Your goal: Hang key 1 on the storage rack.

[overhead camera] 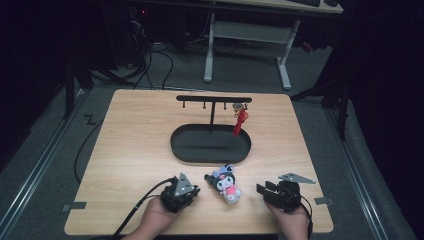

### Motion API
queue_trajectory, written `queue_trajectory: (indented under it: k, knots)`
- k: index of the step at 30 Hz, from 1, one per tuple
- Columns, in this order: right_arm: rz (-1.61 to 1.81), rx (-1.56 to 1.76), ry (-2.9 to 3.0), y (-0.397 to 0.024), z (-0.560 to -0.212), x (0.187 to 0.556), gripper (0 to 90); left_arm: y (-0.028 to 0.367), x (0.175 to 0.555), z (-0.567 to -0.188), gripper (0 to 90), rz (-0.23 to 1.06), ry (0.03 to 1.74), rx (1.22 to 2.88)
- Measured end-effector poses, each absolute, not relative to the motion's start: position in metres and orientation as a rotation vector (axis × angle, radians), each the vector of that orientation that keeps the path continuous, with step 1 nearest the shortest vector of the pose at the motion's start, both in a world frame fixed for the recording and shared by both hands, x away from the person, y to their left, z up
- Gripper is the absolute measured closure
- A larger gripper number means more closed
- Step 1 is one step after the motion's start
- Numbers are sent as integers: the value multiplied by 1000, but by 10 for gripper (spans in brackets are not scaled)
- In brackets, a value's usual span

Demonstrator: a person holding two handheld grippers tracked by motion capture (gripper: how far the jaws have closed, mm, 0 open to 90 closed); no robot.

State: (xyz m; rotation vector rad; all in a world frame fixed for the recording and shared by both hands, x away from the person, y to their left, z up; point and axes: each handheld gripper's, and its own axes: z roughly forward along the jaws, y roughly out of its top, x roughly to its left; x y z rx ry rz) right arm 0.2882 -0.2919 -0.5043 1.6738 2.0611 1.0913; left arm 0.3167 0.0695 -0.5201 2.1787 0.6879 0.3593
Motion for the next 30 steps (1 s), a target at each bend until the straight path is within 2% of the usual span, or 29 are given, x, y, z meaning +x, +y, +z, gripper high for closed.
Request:
queue_trajectory:
  k: [5, 9, 14, 17, 20, 30]
  knots:
    - [1080, 1658, 2066, -288, -503, 289, 545, 132, 326, -515, 776, 458, 786, 2161]
    - [1068, 1667, 2084, -283, -506, 293, 533, 176, 330, -515, 713, 497, 884, 2104]
    - [1040, 1678, 2101, -279, -509, 295, 518, 212, 333, -522, 636, 529, 961, 2064]
    - [1029, 1673, 2101, -278, -509, 295, 511, 221, 338, -524, 551, 574, 980, 2085]
    - [1019, 1675, 2106, -278, -509, 295, 503, 226, 341, -527, 524, 560, 1014, 2065]
    - [970, 1671, 2137, -279, -506, 294, 474, 221, 343, -525, 455, 597, 978, 2072]
